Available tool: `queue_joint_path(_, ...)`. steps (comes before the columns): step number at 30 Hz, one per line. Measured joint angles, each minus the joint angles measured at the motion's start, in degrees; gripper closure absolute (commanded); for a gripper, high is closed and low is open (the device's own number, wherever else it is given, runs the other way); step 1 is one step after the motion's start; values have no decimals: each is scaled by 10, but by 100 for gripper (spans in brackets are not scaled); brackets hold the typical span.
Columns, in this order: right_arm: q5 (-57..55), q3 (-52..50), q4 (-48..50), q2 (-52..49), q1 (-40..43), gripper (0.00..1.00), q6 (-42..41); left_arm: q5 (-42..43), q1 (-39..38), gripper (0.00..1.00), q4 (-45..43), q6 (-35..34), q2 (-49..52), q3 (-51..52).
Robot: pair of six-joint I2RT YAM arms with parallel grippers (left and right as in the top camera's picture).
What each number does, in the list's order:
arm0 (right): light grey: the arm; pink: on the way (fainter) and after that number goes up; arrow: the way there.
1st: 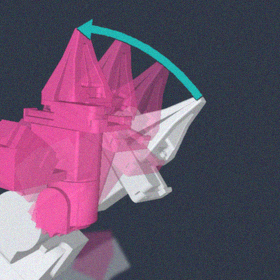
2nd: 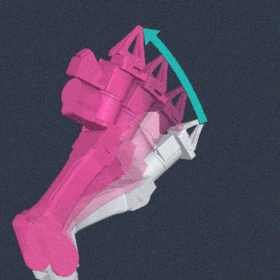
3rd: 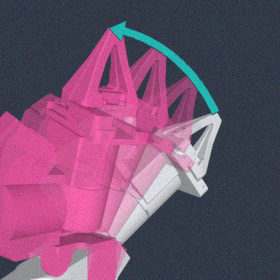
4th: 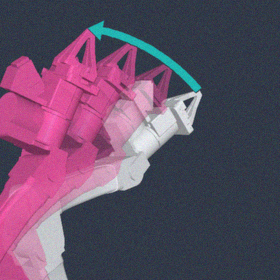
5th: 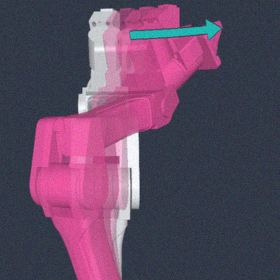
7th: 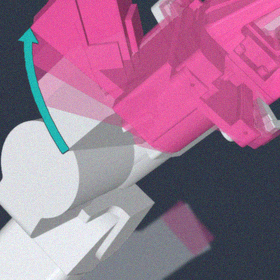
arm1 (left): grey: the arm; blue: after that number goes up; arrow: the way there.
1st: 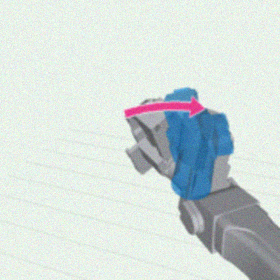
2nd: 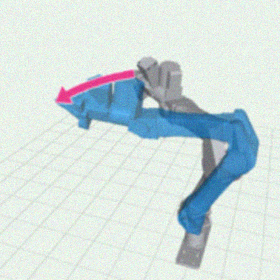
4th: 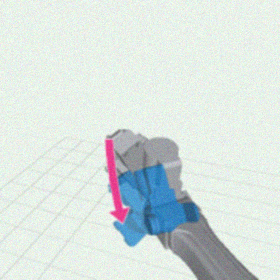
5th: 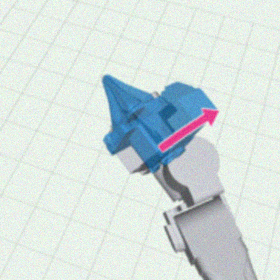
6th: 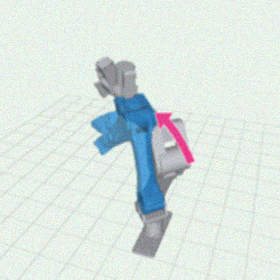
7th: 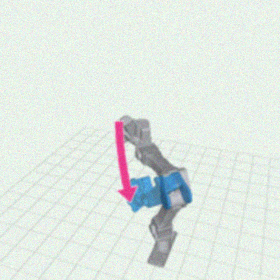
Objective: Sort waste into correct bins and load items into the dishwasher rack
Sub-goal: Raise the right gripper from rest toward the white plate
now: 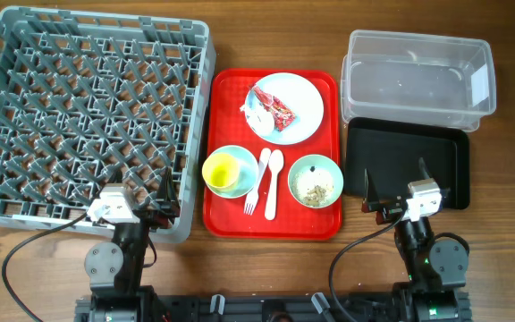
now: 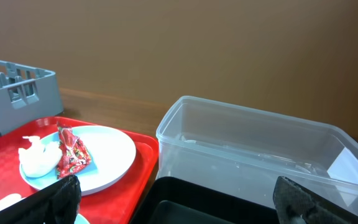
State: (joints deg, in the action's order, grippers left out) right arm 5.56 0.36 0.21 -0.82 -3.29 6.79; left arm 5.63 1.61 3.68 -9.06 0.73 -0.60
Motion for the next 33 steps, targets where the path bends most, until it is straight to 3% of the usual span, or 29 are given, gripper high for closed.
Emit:
queue_joint_path(23, 0, 0, 0, 0, 0, 0, 0, 0, 0, 0, 0, 0, 0, 0)
queue_joint_path(29, 0, 0, 0, 0, 0, 0, -73, 0, 0, 0, 0, 0, 0, 0)
queue_joint_path(33, 0, 23, -15, -41, 0, 0, -100, -3, 0, 0, 3, -42, 26, -2)
